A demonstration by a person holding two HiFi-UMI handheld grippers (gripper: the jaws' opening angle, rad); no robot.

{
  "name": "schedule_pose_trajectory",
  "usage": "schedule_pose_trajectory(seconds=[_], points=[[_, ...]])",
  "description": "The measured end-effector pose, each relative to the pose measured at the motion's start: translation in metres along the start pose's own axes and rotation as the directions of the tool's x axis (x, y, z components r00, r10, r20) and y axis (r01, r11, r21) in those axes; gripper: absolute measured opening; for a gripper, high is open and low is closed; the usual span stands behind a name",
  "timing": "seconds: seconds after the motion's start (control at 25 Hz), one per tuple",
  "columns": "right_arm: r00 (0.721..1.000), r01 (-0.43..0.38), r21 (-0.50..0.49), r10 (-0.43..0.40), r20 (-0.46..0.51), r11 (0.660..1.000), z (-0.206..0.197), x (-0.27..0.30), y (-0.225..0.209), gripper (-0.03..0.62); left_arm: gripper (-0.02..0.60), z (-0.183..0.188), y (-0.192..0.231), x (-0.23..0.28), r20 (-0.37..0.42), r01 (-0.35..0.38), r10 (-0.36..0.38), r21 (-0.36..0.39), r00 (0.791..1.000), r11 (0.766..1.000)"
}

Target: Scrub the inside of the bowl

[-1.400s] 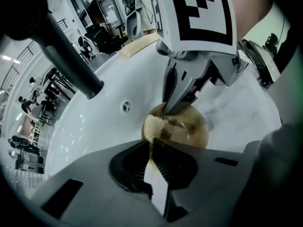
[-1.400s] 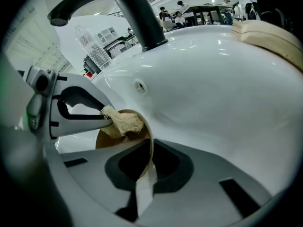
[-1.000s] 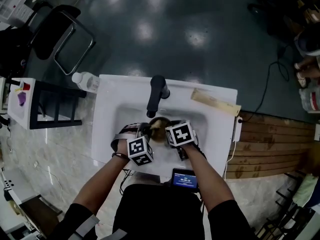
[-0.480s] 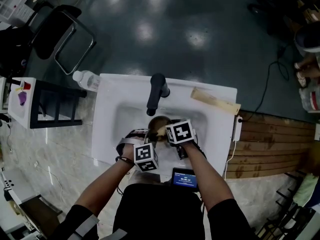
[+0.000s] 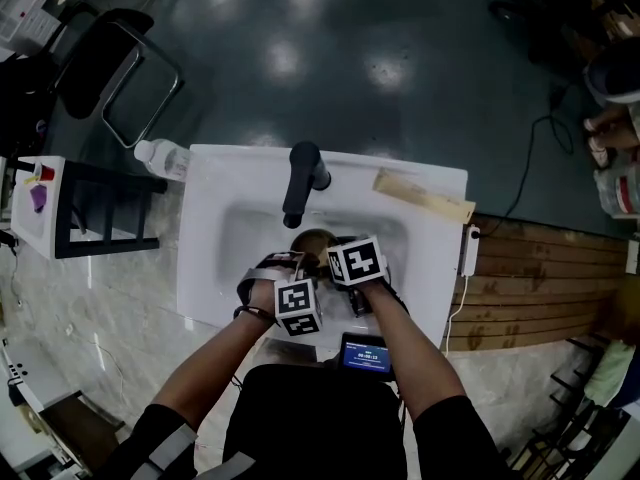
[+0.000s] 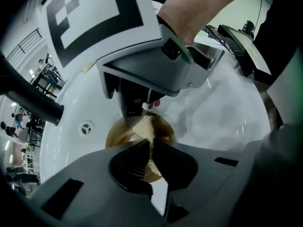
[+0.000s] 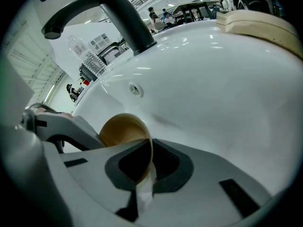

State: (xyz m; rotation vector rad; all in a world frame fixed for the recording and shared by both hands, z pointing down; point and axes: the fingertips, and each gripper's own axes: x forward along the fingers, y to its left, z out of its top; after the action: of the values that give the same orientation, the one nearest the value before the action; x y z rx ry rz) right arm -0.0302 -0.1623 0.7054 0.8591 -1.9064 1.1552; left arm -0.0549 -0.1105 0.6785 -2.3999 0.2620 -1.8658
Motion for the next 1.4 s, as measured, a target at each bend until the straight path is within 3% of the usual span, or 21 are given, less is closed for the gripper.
schedule_pose_trajectory(seconds=[0.44, 0.88, 1.4], points=[[0.999, -0.034, -0.044, 0.034, -0.001, 0.998, -0.002, -0.002, 0.003, 0.018, 0.018, 0.014, 0.012, 0.012, 0.03, 0.017, -0.017, -0.006, 0.999, 1.0], [1.0, -0.03, -0.072, 0.029, -0.008, 0.997, -0.002, -0.003, -0.001, 0.017, 0.018, 0.0, 0.037, 0.017, -0.001, -0.043, 0.043, -0.104, 0.999, 0.994], [0.999, -0.007, -0.114, 0.003, -0.032, 0.993, -0.003, -0.002, -0.001, 0.018, 0.018, -0.019, 0.062, 0.006, -0.043, -0.109, 0.104, -0.135, 0.994, 0.985]])
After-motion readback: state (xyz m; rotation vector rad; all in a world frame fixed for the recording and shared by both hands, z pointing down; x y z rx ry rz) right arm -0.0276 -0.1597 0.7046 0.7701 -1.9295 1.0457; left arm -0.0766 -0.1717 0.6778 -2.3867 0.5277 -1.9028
